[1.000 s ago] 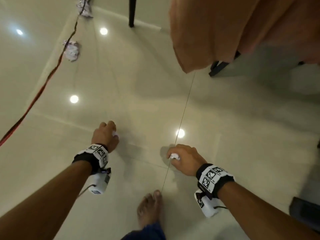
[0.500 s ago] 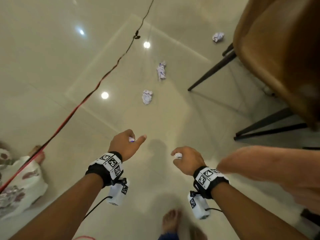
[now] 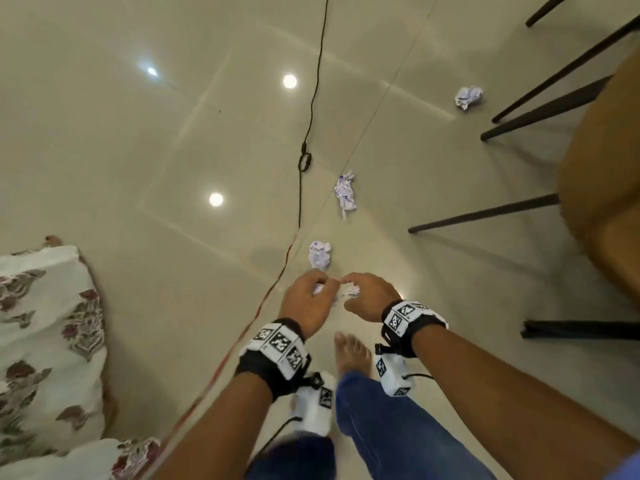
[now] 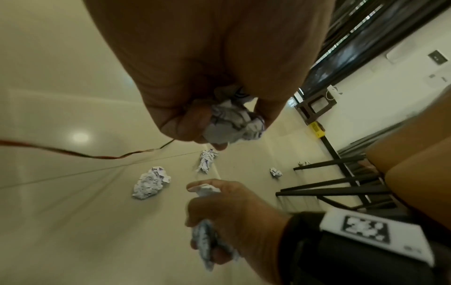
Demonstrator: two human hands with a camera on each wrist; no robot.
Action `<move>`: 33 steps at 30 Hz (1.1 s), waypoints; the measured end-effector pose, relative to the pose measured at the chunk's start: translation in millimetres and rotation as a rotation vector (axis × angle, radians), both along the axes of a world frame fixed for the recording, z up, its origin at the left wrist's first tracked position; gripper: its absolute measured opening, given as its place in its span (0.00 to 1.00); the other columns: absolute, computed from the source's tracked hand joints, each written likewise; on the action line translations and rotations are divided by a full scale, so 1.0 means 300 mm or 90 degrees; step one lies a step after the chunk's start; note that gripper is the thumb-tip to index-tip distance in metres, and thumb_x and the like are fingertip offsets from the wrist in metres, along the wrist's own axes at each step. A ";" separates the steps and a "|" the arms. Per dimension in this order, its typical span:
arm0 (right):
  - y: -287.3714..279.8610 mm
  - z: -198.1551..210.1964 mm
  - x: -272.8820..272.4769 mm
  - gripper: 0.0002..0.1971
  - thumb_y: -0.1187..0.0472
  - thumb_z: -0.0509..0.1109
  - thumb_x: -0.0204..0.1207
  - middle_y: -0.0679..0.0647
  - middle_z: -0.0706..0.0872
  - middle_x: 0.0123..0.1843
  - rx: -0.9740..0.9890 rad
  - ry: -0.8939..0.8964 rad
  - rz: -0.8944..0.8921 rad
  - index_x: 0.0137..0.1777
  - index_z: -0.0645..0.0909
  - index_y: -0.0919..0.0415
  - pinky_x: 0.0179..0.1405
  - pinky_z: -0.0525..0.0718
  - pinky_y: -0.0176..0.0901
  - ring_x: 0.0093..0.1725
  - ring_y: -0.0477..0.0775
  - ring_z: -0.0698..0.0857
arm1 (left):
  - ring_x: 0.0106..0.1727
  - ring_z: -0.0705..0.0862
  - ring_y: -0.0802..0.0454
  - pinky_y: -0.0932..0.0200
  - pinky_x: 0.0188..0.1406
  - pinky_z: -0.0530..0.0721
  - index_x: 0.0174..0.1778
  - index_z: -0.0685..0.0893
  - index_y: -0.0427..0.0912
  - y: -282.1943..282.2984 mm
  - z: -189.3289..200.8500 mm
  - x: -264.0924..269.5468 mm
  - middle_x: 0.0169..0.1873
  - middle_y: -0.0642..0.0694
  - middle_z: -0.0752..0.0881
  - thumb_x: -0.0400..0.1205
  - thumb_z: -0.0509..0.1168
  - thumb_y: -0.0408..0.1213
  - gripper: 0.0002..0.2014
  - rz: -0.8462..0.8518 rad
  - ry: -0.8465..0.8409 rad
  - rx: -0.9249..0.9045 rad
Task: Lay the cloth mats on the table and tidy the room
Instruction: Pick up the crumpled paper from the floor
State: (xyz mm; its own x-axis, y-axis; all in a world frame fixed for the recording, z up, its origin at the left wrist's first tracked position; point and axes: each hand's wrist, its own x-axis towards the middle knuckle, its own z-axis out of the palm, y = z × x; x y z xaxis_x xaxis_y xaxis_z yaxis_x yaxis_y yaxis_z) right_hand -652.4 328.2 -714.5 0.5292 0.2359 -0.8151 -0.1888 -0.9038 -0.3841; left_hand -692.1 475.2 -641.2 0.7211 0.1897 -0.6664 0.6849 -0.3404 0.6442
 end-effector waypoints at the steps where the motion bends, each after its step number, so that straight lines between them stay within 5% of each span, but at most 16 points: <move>1: 0.018 -0.042 0.024 0.26 0.52 0.71 0.68 0.48 0.81 0.67 -0.011 -0.003 0.009 0.68 0.78 0.40 0.60 0.79 0.45 0.64 0.56 0.82 | 0.38 0.84 0.47 0.46 0.45 0.85 0.32 0.79 0.48 -0.010 -0.036 0.042 0.32 0.49 0.85 0.79 0.63 0.49 0.12 0.004 -0.002 -0.009; 5: 0.091 -0.289 0.087 0.12 0.49 0.64 0.66 0.48 0.86 0.44 -0.063 0.040 0.062 0.50 0.78 0.48 0.37 0.85 0.45 0.43 0.56 0.87 | 0.35 0.81 0.55 0.62 0.34 0.76 0.35 0.80 0.43 -0.029 -0.189 0.215 0.31 0.51 0.84 0.81 0.63 0.47 0.13 0.027 -0.032 -0.051; 8: 0.118 -0.514 0.107 0.26 0.43 0.65 0.60 0.46 0.82 0.55 -0.070 0.047 0.053 0.61 0.74 0.43 0.38 0.87 0.47 0.45 0.54 0.88 | 0.33 0.81 0.58 0.70 0.27 0.74 0.40 0.82 0.40 0.000 -0.290 0.319 0.31 0.50 0.85 0.81 0.63 0.46 0.13 -0.022 -0.040 -0.078; 11: 0.200 -0.439 0.177 0.30 0.52 0.69 0.68 0.49 0.76 0.64 -0.088 0.020 0.020 0.72 0.67 0.48 0.43 0.87 0.50 0.45 0.58 0.87 | 0.34 0.81 0.61 0.71 0.30 0.72 0.42 0.83 0.42 0.078 -0.385 0.391 0.32 0.54 0.85 0.81 0.63 0.46 0.11 -0.113 -0.045 -0.055; 15: 0.322 -0.551 0.209 0.41 0.63 0.69 0.74 0.55 0.72 0.76 -0.084 -0.020 -0.003 0.81 0.49 0.49 0.53 0.87 0.55 0.53 0.63 0.86 | 0.34 0.81 0.64 0.80 0.29 0.72 0.39 0.82 0.44 0.235 -0.513 0.494 0.30 0.56 0.85 0.81 0.64 0.39 0.06 -0.218 -0.050 -0.034; 18: 0.388 -0.664 0.217 0.34 0.65 0.67 0.75 0.52 0.56 0.82 -0.058 -0.081 -0.014 0.76 0.58 0.38 0.49 0.86 0.53 0.54 0.62 0.83 | 0.35 0.81 0.62 0.80 0.30 0.73 0.39 0.83 0.43 0.318 -0.595 0.577 0.33 0.52 0.86 0.80 0.65 0.39 0.06 -0.248 -0.063 -0.007; 21: 0.391 -0.690 0.243 0.20 0.59 0.66 0.78 0.56 0.68 0.71 -0.060 -0.114 -0.049 0.68 0.67 0.48 0.47 0.82 0.51 0.56 0.64 0.81 | 0.35 0.81 0.59 0.81 0.31 0.72 0.39 0.83 0.42 0.357 -0.632 0.655 0.33 0.52 0.85 0.81 0.65 0.40 0.07 -0.248 -0.072 0.009; 24: 0.355 -0.660 0.321 0.18 0.56 0.69 0.74 0.55 0.78 0.61 -0.058 -0.102 -0.148 0.61 0.69 0.51 0.43 0.78 0.45 0.52 0.62 0.83 | 0.36 0.81 0.60 0.82 0.32 0.72 0.41 0.83 0.42 0.356 -0.635 0.716 0.34 0.52 0.85 0.81 0.65 0.41 0.07 -0.253 -0.077 0.004; 27: 0.309 -0.602 0.465 0.29 0.55 0.74 0.70 0.53 0.84 0.59 -0.042 -0.208 -0.254 0.70 0.67 0.45 0.44 0.81 0.44 0.49 0.59 0.85 | 0.38 0.81 0.62 0.84 0.32 0.71 0.42 0.84 0.42 0.343 -0.628 0.765 0.36 0.52 0.86 0.81 0.65 0.42 0.08 -0.254 -0.090 -0.007; 30: 0.279 -0.603 0.616 0.45 0.53 0.73 0.71 0.55 0.83 0.62 -0.062 -0.242 -0.290 0.83 0.49 0.43 0.49 0.83 0.48 0.53 0.62 0.85 | 0.40 0.83 0.58 0.82 0.33 0.73 0.42 0.83 0.43 0.337 -0.629 0.796 0.35 0.51 0.86 0.81 0.65 0.41 0.07 -0.250 -0.093 -0.023; 33: 0.282 -0.687 0.704 0.39 0.54 0.72 0.72 0.56 0.82 0.62 -0.136 -0.178 -0.295 0.81 0.58 0.47 0.53 0.82 0.51 0.58 0.64 0.84 | 0.40 0.83 0.59 0.82 0.34 0.73 0.42 0.83 0.44 0.353 -0.643 0.811 0.35 0.51 0.87 0.81 0.65 0.41 0.06 -0.251 -0.097 -0.032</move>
State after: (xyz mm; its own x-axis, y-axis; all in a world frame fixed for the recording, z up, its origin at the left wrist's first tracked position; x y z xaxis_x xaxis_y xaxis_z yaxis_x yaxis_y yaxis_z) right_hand -441.2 412.8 -920.5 0.7401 -0.2264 -0.6332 -0.5009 -0.8139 -0.2944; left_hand -448.7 581.1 -834.2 0.8228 -0.1496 -0.5483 0.4047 -0.5231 0.7501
